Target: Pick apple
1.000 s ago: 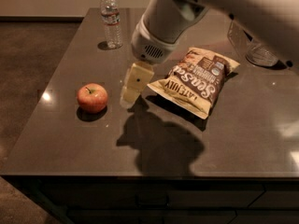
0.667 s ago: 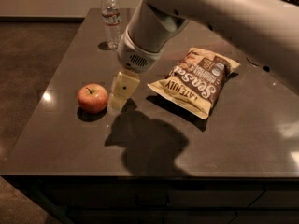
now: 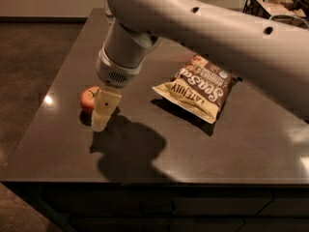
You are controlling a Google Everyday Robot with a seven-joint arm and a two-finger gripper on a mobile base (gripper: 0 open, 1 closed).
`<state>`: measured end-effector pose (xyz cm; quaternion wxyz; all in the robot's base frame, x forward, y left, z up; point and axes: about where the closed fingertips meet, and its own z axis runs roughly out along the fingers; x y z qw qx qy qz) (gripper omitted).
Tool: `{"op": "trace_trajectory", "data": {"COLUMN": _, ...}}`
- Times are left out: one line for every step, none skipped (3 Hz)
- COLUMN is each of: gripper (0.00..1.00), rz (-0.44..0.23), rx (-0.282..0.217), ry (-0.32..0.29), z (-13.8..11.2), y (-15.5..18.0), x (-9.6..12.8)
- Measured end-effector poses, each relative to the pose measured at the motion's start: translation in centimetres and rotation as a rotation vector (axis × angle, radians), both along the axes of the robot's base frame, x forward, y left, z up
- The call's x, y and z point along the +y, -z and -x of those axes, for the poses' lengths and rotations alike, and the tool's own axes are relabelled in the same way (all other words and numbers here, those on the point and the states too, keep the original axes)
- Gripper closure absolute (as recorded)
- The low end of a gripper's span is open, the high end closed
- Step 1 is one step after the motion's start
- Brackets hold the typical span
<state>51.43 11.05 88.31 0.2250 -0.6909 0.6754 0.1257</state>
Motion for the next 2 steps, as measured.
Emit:
{"op": "trace_trajectory", "data": {"gripper": 0.0, "rz": 0.01, "rx": 0.003, "ry": -0.016, "z": -0.03, "y": 0.97, "x": 1.39}}
{"op": "trace_trajectory", "data": {"gripper": 0.18, "rz": 0.023, "rx": 0.008, "ry": -0.012, "z": -0.16, "y": 1.57, "x": 1.98}}
